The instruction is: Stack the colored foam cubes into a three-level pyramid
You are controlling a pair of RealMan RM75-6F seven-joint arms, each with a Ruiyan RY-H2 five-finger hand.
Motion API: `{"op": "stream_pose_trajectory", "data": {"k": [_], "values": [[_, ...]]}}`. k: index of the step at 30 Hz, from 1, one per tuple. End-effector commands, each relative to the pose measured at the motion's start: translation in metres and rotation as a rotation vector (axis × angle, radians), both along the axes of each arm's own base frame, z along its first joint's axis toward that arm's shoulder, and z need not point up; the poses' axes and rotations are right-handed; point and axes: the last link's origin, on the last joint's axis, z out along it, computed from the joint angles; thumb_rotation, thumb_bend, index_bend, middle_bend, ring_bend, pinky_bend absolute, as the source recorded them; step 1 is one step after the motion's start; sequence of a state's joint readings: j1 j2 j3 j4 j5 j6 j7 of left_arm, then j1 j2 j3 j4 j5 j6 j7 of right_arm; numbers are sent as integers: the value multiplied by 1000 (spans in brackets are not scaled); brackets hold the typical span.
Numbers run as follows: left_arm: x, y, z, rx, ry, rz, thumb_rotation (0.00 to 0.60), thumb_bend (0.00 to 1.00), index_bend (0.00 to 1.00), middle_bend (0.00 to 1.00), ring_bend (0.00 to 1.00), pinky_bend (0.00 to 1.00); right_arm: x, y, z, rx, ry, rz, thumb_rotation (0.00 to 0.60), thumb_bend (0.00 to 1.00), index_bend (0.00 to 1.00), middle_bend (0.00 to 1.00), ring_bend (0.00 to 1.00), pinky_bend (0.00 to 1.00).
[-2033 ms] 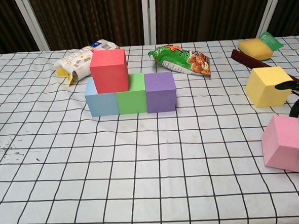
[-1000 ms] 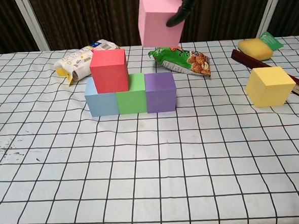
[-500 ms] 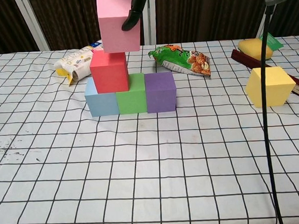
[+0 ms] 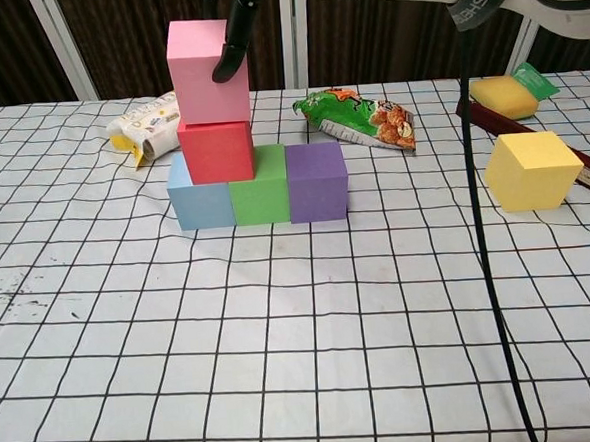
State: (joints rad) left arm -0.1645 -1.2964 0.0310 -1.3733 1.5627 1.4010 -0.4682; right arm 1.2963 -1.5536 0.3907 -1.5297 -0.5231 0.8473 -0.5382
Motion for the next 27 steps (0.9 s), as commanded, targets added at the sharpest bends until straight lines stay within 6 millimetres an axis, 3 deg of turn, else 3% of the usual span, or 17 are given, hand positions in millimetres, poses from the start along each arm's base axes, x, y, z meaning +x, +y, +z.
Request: {"op": "stream_pose_trajectory", "data": {"k": [1,10,21,24,27], "values": [[-1,0,1,2,-2,1,600,0,112,159,28,11,2,0,-2,4,-6,-5,600,111,0,463,101,0],[-3,0,3,8,-7,5,600,0,112,159,27,11,5,0,-6,10,-4,-7,600,75,0,366,85,0],[-2,0,2,8,-10,4,600,0,112,159,27,11,3,-1,4,2,-46,-18,600,38,0,213,3,0],[-2,0,3,12,-12,5,600,0,112,159,27,11,-5,-3,15,-23,-62,-29,600,25,0,202,0,0],[-3,-1,4,10,-15,7,600,0,112,159,27,11,-26,-7,25,-49,-59,-62,600,2,0,196,0,0]]}}
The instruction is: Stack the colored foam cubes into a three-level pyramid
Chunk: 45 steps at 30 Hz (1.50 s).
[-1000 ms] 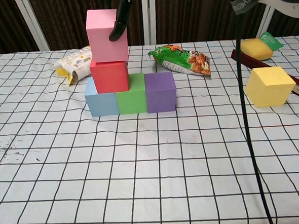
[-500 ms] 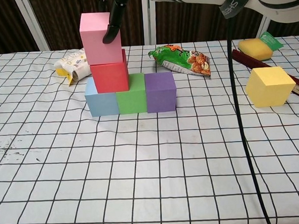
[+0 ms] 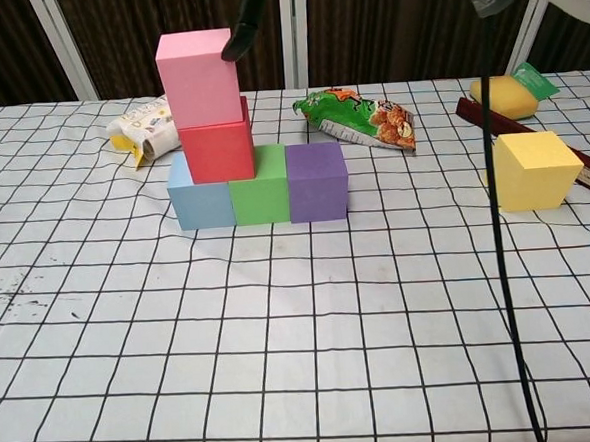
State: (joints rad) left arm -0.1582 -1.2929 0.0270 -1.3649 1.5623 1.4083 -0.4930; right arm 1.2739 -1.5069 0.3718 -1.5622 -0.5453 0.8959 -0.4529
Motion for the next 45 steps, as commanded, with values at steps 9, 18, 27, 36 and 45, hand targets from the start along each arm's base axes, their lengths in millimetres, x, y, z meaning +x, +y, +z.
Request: {"op": "stream_pose_trajectory", "data": {"k": [9,18,27,36,45], "values": [[0,1,-3,-5,-6,-3,600,0,112,159,27,11,-99,7,14,29,2,-115,600,0,0,180,0,0],[1,1,-5,-13,3,-5,600,0,112,159,27,11,-144,17,-13,134,82,-145,600,0,0,194,0,0],[0,2,-6,-13,7,-3,600,0,112,159,27,11,-149,18,-38,132,106,-100,600,0,0,210,0,0],[-3,1,-5,1,15,-1,600,0,112,159,27,11,-142,16,-60,118,109,-48,600,0,0,196,0,0],[-9,0,-5,-4,9,17,600,0,112,159,27,11,-136,11,-72,104,111,-49,600,0,0,277,0,0]]}}
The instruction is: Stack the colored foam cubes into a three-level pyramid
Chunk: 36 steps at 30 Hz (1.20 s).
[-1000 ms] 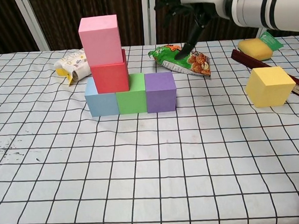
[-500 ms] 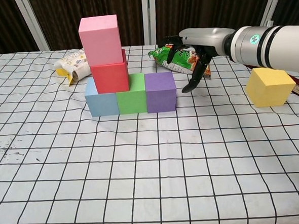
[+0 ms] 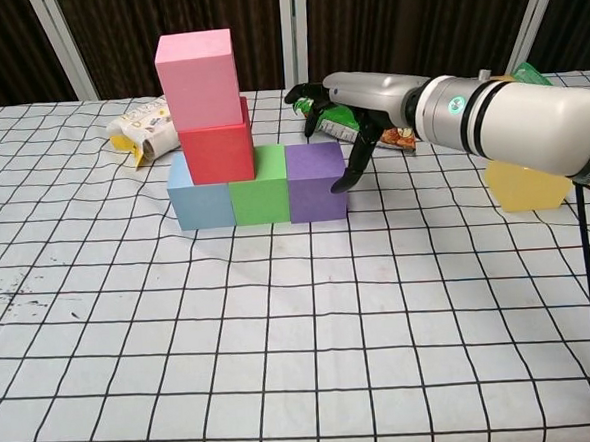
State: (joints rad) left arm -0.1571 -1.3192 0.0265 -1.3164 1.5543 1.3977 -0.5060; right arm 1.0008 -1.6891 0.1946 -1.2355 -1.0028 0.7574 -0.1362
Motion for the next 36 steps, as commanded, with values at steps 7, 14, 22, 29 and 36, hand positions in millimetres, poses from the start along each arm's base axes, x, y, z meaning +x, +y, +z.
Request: {"op": "stream_pose_trajectory", "data": {"k": [7,14,22,29,36], "values": [[-2,0,0,1,0,1,600,0,112,159,27,11,-2,0,-7,-1,23,-5,600,10,0,295,0,0],[-2,0,-1,-2,3,-1,600,0,112,159,27,11,-2,-1,-8,-20,22,-2,600,53,0,325,0,0],[-2,-1,-2,0,10,-1,600,0,112,159,27,11,-4,-2,-8,-36,14,-7,600,62,0,398,0,0],[-2,0,-2,0,6,0,600,0,112,159,27,11,-4,-4,-7,-44,10,-3,600,77,0,409,10,0],[-2,1,-2,-1,6,-3,600,0,112,159,27,11,-4,-6,-5,-47,8,0,600,88,0,409,11,0]]}}
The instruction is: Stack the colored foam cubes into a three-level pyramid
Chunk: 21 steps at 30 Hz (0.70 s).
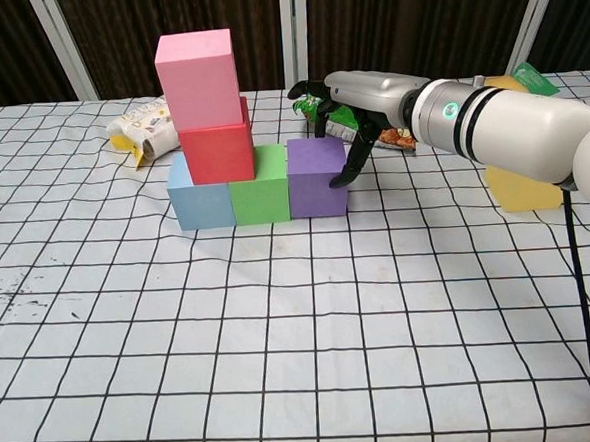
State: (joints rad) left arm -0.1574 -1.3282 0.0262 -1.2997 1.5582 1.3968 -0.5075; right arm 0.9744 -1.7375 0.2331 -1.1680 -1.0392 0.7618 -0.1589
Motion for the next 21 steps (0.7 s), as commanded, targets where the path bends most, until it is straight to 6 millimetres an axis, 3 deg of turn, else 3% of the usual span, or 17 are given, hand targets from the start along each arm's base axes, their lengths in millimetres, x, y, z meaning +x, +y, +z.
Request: {"op": "stream_pose_trajectory", "data": {"k": [1,21], "values": [[0,0,0,0,-1,1,600,0,112,159,27,11,0,0,0,0,1,-1,600,91,0,409,11,0],[-1,0,2,5,-4,9,600,0,112,159,27,11,0,-1,-6,11,10,-1,600,94,0,402,10,0]]}}
